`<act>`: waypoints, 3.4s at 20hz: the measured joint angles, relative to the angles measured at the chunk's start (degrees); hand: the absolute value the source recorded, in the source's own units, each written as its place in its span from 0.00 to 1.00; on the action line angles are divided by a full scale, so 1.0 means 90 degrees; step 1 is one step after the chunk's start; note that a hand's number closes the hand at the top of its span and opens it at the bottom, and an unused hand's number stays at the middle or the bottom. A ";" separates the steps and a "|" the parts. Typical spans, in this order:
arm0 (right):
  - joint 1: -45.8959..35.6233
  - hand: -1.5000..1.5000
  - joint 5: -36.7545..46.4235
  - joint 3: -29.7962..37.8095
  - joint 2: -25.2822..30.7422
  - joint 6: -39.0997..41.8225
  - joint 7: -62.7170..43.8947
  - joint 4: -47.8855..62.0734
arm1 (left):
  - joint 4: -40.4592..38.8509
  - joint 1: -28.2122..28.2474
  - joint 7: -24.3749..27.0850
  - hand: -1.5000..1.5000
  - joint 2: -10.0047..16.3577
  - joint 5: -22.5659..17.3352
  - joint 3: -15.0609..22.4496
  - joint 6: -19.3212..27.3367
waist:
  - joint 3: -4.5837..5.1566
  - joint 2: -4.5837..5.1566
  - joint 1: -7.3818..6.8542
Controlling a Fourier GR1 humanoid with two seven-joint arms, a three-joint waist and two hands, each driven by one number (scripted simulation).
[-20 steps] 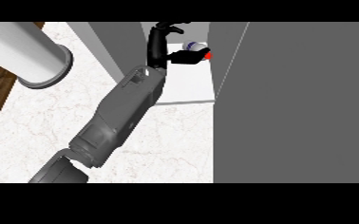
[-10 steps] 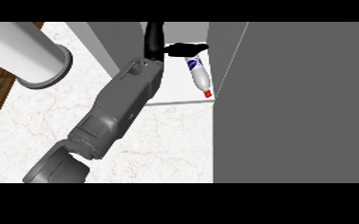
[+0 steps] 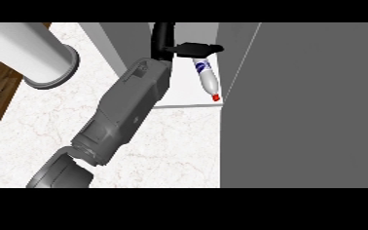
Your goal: Pick up the bottled water, place it into the cabinet and close the cabinet
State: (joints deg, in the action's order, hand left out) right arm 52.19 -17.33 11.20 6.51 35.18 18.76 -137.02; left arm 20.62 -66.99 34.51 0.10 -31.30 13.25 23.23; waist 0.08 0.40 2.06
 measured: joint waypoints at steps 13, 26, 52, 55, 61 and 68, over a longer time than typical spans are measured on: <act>0.0024 0.00 -0.0020 -0.0215 -0.0030 -0.0101 -0.0210 -0.0053 | 0.2470 0.1532 -0.0660 0.00 -0.0012 -0.0439 0.1118 0.0010 | -0.0001 -0.0096 -0.0233; -0.0263 0.00 0.0102 -0.0690 -0.0064 -0.0387 -0.0520 -0.0086 | 0.5991 0.4134 -0.1381 0.00 0.0554 -0.0140 0.2092 0.0338 | -0.0002 -0.0097 -0.0348; -0.0702 1.00 0.1876 -0.4506 0.0387 -0.0282 -0.2419 -0.0605 | 0.9597 0.7913 -0.1024 0.00 0.2558 -0.0150 0.2017 -0.0078 | 0.0021 -0.0099 -0.0268; -0.1038 1.00 0.2086 -0.4737 0.0258 -0.0526 -0.2741 -0.0595 | 0.9726 0.8180 -0.0929 0.00 0.2703 -0.0262 0.1872 -0.0231 | 0.0029 -0.0103 -0.0298; -0.1932 1.00 0.2254 -0.5001 0.0118 -0.0672 -0.3435 -0.0577 | 0.9974 0.8559 -0.0894 0.00 0.3044 -0.0552 0.1485 -0.0520 | 0.0031 -0.0126 -0.0356; -0.3246 1.00 0.2465 -0.5483 -0.0096 -0.0688 -0.4235 -0.0483 | 1.0089 0.8899 -0.0760 0.00 0.3265 -0.0773 0.1155 -0.0827 | 0.0045 -0.0132 -0.0397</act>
State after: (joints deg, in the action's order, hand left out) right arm 22.98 4.85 -38.14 5.65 28.99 -19.35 -141.37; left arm 111.43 13.10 27.66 29.49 -38.26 23.65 15.79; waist 0.49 -0.79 -1.52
